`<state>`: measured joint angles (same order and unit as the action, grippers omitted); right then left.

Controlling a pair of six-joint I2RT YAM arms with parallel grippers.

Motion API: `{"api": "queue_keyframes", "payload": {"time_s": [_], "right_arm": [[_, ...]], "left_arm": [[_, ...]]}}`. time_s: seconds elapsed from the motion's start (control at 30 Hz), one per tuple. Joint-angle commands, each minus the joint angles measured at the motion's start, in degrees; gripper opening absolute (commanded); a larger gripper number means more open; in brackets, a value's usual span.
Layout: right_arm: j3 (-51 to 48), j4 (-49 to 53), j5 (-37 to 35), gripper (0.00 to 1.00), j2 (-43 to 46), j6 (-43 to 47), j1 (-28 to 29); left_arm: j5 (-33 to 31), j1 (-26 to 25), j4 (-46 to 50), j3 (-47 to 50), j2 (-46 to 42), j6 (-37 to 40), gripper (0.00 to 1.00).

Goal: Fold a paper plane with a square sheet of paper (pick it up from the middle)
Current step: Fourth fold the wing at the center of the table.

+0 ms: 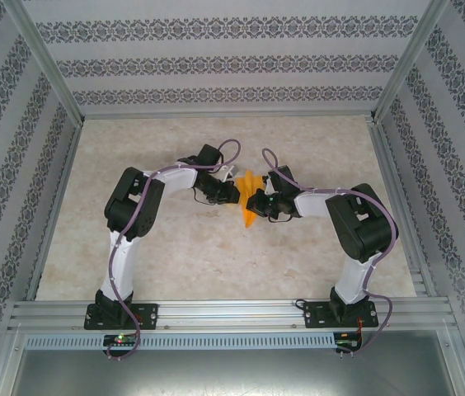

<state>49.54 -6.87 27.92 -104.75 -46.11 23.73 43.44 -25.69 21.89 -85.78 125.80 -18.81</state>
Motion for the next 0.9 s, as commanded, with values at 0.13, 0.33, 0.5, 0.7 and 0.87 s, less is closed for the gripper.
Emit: {"api": "queue_keyframes", "payload": {"time_s": [0.13,0.33,0.5,0.7,0.87], "right_arm": [[0.7,1.8,-1.3,0.07,-0.5,1.7,-0.5],[0.6,2.0,-1.2,0.07,-0.4,1.9,-0.4],[0.7,2.1,-1.4,0.07,0.2,1.9,-0.3],[1.2,2.8,-1.8,0.07,0.7,2.1,-0.3],[1.7,3.5,-2.1,0.08,1.3,2.3,-0.3]], "left_arm": [[0.9,0.7,-0.2,-3.0,1.6,-2.3,0.18],[1.3,0.9,-3.1,-3.5,2.4,-4.7,0.18],[1.9,1.0,-2.8,-5.6,4.6,-5.2,0.18],[2.4,0.9,-2.8,-5.9,5.7,-5.0,0.17],[1.7,0.9,-0.7,-5.9,6.3,-3.1,0.17]]}}
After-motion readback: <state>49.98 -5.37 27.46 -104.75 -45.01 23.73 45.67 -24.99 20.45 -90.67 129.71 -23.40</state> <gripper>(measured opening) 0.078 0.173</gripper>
